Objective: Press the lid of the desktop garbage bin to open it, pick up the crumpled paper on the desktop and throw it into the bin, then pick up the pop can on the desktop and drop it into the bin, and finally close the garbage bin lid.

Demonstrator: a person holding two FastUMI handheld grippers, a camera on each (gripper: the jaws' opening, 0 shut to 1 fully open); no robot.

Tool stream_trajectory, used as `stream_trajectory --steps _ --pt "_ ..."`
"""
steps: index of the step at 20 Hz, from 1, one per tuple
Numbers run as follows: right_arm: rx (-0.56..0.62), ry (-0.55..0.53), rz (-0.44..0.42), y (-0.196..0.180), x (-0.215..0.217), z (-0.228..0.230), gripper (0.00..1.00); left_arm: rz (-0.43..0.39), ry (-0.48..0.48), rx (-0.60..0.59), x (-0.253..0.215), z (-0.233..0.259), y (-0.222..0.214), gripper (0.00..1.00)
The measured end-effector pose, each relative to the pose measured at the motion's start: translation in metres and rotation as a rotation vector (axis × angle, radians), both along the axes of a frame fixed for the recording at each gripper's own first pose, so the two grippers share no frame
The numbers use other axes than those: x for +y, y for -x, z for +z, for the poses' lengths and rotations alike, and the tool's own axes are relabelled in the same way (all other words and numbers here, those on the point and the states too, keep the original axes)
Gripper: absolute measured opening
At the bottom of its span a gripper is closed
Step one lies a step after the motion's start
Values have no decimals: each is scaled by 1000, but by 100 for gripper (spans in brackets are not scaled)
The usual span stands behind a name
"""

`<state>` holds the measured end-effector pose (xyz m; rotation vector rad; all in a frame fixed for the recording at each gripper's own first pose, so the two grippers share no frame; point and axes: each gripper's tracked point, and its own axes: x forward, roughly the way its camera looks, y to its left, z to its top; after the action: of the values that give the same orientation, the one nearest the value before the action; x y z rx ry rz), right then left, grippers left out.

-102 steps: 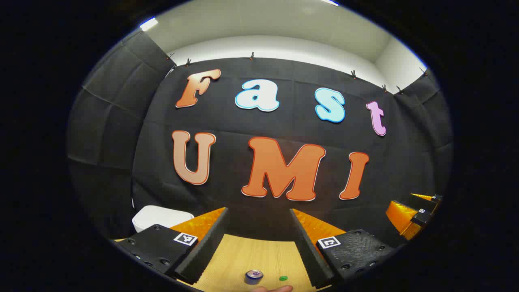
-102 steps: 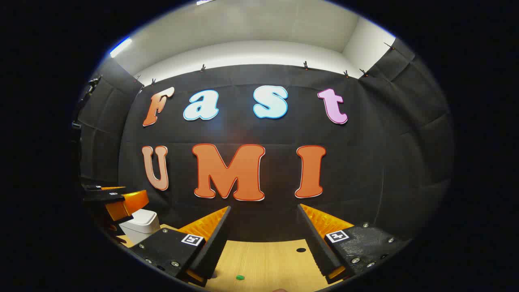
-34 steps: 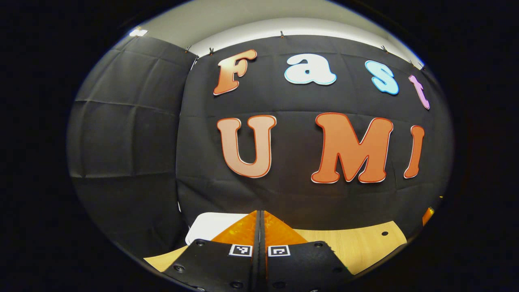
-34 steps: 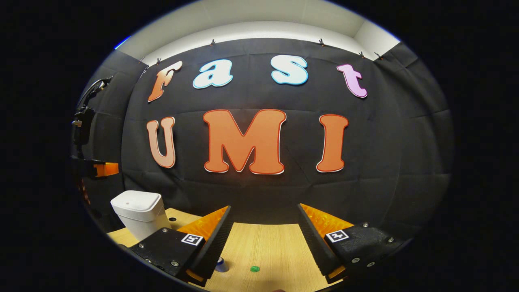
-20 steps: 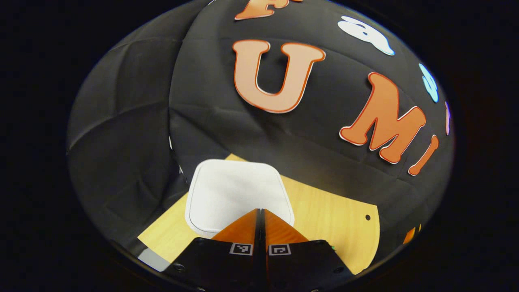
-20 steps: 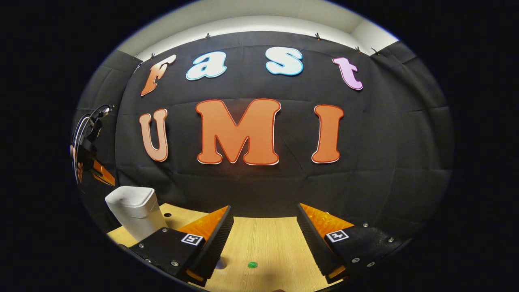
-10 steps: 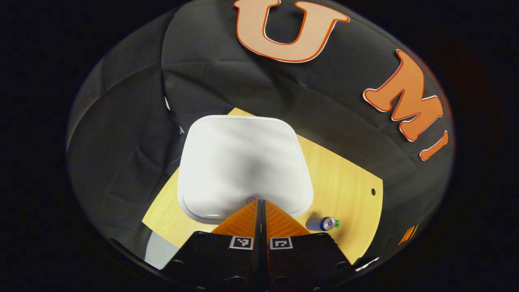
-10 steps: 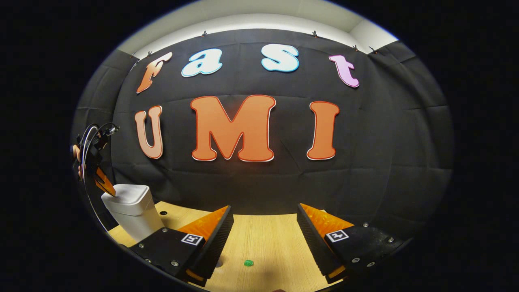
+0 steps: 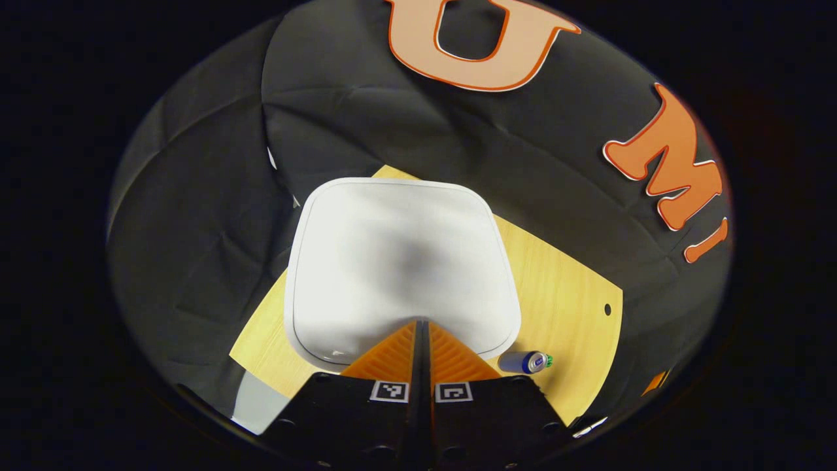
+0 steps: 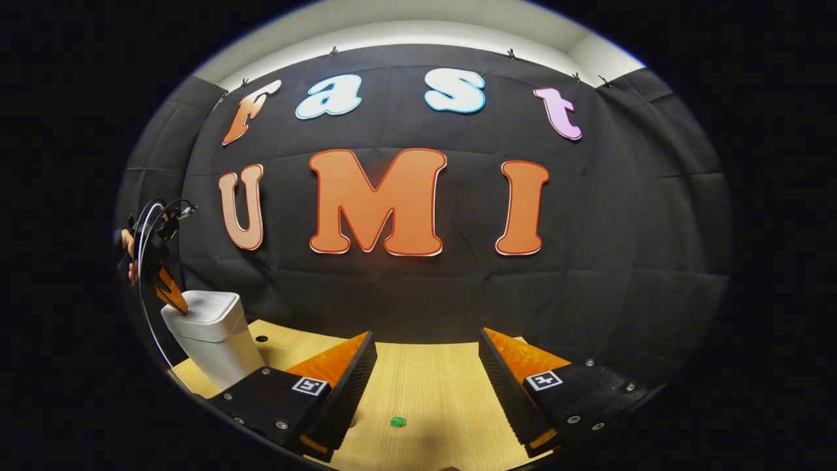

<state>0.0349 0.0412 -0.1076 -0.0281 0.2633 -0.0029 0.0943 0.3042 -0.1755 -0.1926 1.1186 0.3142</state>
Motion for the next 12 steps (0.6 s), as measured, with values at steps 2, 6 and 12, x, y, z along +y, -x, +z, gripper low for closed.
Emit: stream_trajectory --steps 2,6,12 --pt "-5 -13 -1 -2 1 1 94 -19 -13 -10 -3 3 -2 1" --pt "-8 -18 1 1 -2 4 94 -15 -87 -117 6 29 -9 0" --pt "-27 -8 32 6 6 11 94 -77 -140 -159 -22 77 2 0"
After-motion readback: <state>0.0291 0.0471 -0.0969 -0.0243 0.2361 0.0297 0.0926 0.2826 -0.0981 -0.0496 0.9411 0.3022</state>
